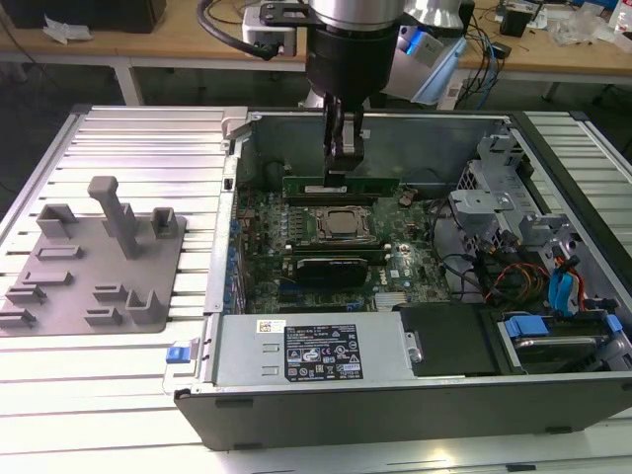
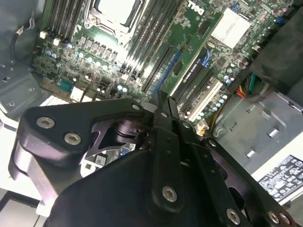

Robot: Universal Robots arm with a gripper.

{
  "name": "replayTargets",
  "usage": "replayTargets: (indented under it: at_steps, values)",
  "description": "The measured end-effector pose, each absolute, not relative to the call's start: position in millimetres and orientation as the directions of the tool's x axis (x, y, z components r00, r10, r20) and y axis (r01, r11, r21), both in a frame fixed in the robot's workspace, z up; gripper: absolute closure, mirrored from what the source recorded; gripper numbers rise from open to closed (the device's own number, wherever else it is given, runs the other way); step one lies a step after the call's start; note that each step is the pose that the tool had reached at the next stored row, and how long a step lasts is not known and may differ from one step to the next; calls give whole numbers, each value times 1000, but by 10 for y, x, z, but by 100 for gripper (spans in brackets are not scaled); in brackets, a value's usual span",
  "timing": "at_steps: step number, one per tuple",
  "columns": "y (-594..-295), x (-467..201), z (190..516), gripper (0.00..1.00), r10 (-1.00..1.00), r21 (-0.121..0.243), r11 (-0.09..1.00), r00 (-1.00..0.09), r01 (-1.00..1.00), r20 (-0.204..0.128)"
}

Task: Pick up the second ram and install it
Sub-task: 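Pick up the second ram and move it above second insertion slot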

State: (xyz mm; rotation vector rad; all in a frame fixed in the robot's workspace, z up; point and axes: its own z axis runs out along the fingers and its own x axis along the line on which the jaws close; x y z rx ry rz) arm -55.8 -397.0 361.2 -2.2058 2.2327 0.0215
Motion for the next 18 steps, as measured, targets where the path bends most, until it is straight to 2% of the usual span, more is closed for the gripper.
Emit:
replayTargets:
  at_steps: [18]
  values:
    - [-3787,-557,3236,91,-999,8,33,-33,-999,-12]
